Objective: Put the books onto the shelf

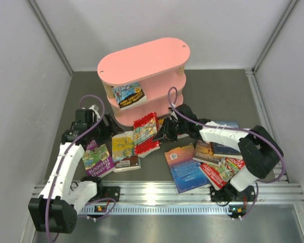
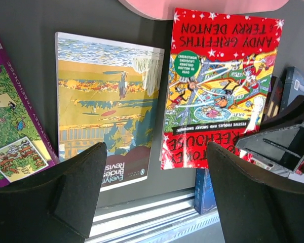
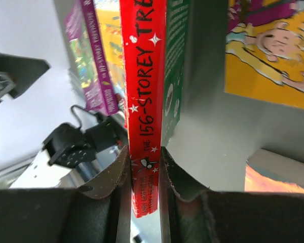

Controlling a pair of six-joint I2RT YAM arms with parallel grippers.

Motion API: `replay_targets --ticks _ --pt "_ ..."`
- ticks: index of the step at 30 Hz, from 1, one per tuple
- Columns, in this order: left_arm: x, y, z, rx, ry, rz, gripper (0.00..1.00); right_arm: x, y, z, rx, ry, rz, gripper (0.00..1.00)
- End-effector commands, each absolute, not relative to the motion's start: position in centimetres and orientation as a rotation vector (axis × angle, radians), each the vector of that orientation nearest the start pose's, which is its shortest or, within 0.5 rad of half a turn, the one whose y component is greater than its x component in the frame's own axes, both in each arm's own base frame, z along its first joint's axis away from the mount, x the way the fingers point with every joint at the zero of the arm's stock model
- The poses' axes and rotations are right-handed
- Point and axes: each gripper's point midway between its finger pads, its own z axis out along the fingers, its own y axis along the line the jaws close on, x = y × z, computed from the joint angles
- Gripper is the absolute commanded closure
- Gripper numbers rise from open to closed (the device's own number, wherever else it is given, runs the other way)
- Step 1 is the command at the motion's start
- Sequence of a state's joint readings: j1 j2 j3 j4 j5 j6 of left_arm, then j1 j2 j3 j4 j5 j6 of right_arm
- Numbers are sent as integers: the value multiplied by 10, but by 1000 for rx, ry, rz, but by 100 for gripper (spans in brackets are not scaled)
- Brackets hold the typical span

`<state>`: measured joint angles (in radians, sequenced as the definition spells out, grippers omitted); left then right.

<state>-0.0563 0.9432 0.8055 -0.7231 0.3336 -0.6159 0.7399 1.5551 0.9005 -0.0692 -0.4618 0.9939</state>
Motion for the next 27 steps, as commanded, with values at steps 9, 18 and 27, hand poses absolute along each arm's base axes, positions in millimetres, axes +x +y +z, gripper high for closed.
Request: replay_targets --ticks 9,18,27 --pt "241 -94 160 -479 2462 -652 16 303 387 196 82 2089 1806 100" --pt "242 -95 160 -472 2478 -640 17 346 396 166 207 2078 1864 100" --pt "236 -94 161 -449 2498 -608 17 344 344 162 484 1781 2105 100"
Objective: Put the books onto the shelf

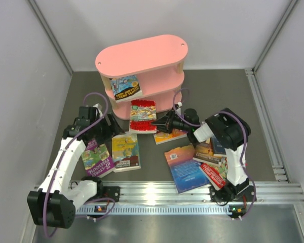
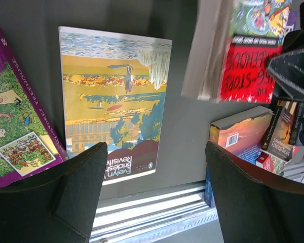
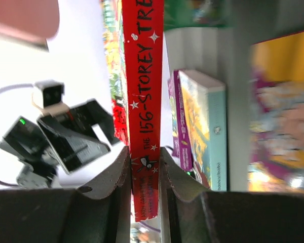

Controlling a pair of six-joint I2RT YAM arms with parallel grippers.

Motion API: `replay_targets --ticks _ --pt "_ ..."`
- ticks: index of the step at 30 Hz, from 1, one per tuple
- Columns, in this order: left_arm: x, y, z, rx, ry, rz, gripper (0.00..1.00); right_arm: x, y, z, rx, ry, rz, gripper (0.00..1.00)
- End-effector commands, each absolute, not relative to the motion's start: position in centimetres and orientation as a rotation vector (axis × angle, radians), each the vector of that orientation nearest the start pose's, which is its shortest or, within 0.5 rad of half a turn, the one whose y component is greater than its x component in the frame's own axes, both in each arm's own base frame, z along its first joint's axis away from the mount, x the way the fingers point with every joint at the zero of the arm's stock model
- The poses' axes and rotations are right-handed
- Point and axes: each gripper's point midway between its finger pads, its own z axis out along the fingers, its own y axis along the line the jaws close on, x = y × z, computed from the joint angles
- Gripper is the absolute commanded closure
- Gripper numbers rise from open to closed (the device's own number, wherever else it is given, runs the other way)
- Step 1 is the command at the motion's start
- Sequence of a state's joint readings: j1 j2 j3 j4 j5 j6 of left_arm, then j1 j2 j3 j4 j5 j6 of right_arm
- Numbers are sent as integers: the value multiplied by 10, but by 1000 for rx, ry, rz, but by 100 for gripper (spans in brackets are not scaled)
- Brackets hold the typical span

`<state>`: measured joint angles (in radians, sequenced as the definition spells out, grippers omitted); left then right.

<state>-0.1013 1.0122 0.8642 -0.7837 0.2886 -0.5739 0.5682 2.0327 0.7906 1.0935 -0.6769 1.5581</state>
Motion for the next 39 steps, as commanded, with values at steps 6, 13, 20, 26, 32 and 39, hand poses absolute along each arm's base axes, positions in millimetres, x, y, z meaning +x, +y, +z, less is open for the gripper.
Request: replay_targets --ticks 6,13,20,26,32,39 --pt "233 -95 159 -427 2509 -596 17 327 351 214 253 1696 2221 100" --pt "233 -99 157 -414 2512 -610 17 328 354 226 208 1673 2235 100" --pt "228 -100 153 -412 2521 -609 17 342 377 174 318 1757 2226 100" --pt "222 -96 153 -407 2530 -577 17 344 389 218 177 1618 2289 100" --pt "219 -96 152 -394 2534 -570 17 334 387 267 7 1495 2327 100" --pt "222 -97 150 -393 2530 -572 17 329 389 251 -13 1561 2332 100"
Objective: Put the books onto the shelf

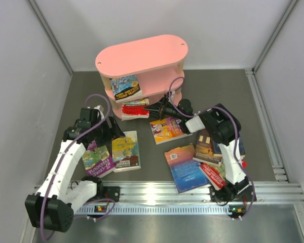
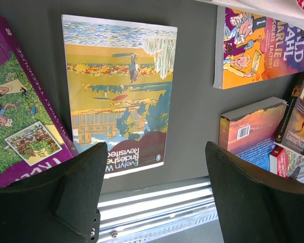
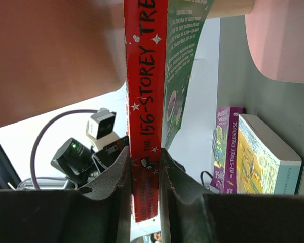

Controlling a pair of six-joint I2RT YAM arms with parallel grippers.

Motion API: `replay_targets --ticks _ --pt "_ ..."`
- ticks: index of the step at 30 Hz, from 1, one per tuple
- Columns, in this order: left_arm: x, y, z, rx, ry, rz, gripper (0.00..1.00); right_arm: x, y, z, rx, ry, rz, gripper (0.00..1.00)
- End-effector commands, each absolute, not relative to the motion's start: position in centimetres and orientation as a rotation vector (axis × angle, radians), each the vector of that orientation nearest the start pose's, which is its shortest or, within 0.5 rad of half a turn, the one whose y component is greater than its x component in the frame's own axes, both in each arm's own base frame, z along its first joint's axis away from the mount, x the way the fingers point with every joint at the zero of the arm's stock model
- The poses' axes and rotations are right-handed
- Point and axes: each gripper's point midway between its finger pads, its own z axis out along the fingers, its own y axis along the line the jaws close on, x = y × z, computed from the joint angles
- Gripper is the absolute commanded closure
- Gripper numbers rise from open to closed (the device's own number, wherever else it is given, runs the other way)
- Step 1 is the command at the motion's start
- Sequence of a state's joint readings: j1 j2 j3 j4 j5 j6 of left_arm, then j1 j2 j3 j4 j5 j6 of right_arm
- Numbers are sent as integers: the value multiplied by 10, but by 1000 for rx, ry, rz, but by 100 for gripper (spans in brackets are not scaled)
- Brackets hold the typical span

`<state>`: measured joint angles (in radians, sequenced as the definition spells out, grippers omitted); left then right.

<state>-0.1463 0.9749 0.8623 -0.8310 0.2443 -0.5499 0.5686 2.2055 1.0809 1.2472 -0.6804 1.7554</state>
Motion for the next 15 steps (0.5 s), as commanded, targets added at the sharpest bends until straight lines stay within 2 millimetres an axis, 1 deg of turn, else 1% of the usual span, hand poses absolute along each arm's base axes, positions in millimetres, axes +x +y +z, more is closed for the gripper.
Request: replay_targets --ticks 1,2,4,5,7,8,10,11,12,13,14,15 --pt "222 -97 150 -395 2532 -573 17 330 391 239 14 1606 2337 100" --pt "223 -97 150 -395 2530 -573 17 332 394 219 47 1657 2336 100" --pt "222 -97 150 -395 2530 -573 17 333 397 195 71 1741 2325 100" --pt "222 -96 150 -397 2528 -572 17 336 399 174 110 1790 2312 100" --pt "222 -96 150 -399 2531 -568 17 340 401 157 164 1830 2297 100" --pt "222 -96 150 -400 2532 -565 17 343 401 143 199 1843 2291 100" --pt "222 -95 148 -404 2539 -559 17 351 403 137 252 1841 2297 100" --pt "223 -95 147 -406 2540 -560 17 352 405 130 270 1854 2295 95" --pt "223 -95 147 -407 2540 -558 17 355 406 128 288 1855 2290 91" --pt "223 -95 147 -408 2540 -554 17 359 409 132 279 1842 2294 88" --pt "223 -95 146 -411 2543 -554 17 361 411 130 290 1851 2290 80" --pt "222 -94 146 -412 2544 -551 17 365 413 134 288 1834 2288 75"
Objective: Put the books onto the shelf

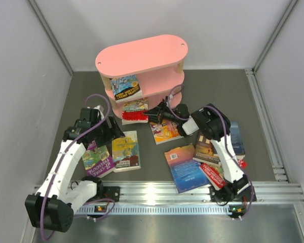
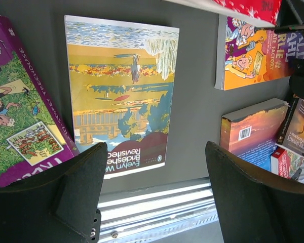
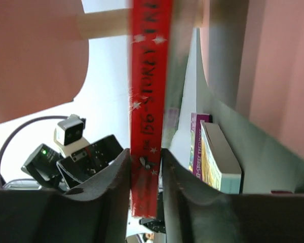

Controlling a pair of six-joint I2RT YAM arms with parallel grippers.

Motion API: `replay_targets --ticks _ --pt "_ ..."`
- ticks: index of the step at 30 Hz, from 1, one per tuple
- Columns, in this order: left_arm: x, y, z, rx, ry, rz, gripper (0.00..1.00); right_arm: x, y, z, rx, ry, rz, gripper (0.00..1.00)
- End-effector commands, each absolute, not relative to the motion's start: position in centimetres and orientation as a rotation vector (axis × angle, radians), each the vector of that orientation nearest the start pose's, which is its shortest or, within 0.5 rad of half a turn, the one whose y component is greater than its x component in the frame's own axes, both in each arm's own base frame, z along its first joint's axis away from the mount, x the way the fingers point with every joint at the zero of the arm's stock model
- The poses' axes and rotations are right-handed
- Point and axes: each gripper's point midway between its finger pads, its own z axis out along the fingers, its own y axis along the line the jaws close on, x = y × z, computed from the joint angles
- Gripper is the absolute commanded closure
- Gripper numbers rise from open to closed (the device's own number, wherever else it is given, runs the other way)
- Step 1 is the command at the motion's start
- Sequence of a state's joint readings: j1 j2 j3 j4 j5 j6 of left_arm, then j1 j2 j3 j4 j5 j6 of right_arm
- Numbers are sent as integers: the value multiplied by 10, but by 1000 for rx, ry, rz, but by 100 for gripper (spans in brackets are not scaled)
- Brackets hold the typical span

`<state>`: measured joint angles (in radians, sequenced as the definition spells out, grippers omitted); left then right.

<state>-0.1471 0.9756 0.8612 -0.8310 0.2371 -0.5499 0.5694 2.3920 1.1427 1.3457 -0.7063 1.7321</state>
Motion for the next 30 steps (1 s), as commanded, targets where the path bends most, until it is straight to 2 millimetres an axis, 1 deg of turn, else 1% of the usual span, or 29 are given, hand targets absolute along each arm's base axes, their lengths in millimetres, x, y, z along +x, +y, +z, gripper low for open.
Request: replay_targets --ticks 1,2,4,5,6,7,8,9,10,11,12,13,14,15,16,17,18,19,20,21,22,23,24,26,28,29,30 --pt "222 -95 146 -411 2546 -551 17 367 413 136 295 1826 2287 70" --pt "222 -94 145 -412 2547 -549 17 371 413 138 303 1818 2284 58" --pt "223 -95 145 -412 2547 -550 17 377 415 141 329 1806 2276 42" --pt "223 -95 145 -414 2550 -548 17 379 415 145 331 1798 2273 16" --pt "222 -95 144 -412 2552 -548 17 380 413 145 356 1799 2262 10" --pt "223 -95 144 -413 2552 -546 17 380 411 146 360 1794 2249 5" --pt "222 -95 145 -410 2551 -547 17 379 408 156 355 1774 2240 0" --pt "222 -95 145 -410 2549 -545 17 374 402 147 405 1803 2206 0" --pt "222 -95 145 -411 2551 -545 17 371 396 159 377 1784 2176 0" --pt "222 -95 145 -408 2548 -546 17 369 390 156 405 1806 2135 0" --pt "222 -94 146 -406 2545 -543 17 359 380 136 466 1884 2069 0" --pt "222 -95 146 -408 2545 -545 17 356 373 115 496 1975 1961 0" --pt "222 -95 147 -403 2541 -545 17 351 366 127 476 1976 1918 0" --pt "222 -95 147 -403 2539 -545 17 344 356 111 505 2035 1838 0" --pt "222 -94 147 -404 2539 -541 17 340 350 99 459 2089 1737 0" --pt "222 -94 147 -403 2538 -543 17 335 344 88 487 2181 1636 0" --pt "222 -95 148 -399 2534 -545 17 332 340 83 468 2223 1578 0" --pt "222 -95 148 -399 2534 -545 17 332 338 86 395 2233 1518 0" --pt "222 -95 149 -398 2529 -547 17 326 332 72 419 2322 1439 0" --pt "222 -95 148 -397 2531 -547 17 329 331 75 377 2321 1406 0" --pt "222 -95 148 -396 2530 -547 17 329 328 75 374 2333 1378 1" --pt "222 -95 149 -394 2527 -547 17 325 323 72 390 2378 1322 0" --pt "222 -95 149 -394 2527 -547 17 328 323 77 354 2373 1300 0" --pt "222 -95 149 -396 2527 -547 17 326 320 74 356 2433 1222 0" --pt "222 -95 150 -394 2521 -549 17 321 319 70 315 2473 1163 1" --pt "222 -96 151 -391 2517 -551 17 323 318 71 314 2475 1129 3" --pt "222 -96 151 -389 2517 -550 17 317 313 61 315 2525 1076 6"
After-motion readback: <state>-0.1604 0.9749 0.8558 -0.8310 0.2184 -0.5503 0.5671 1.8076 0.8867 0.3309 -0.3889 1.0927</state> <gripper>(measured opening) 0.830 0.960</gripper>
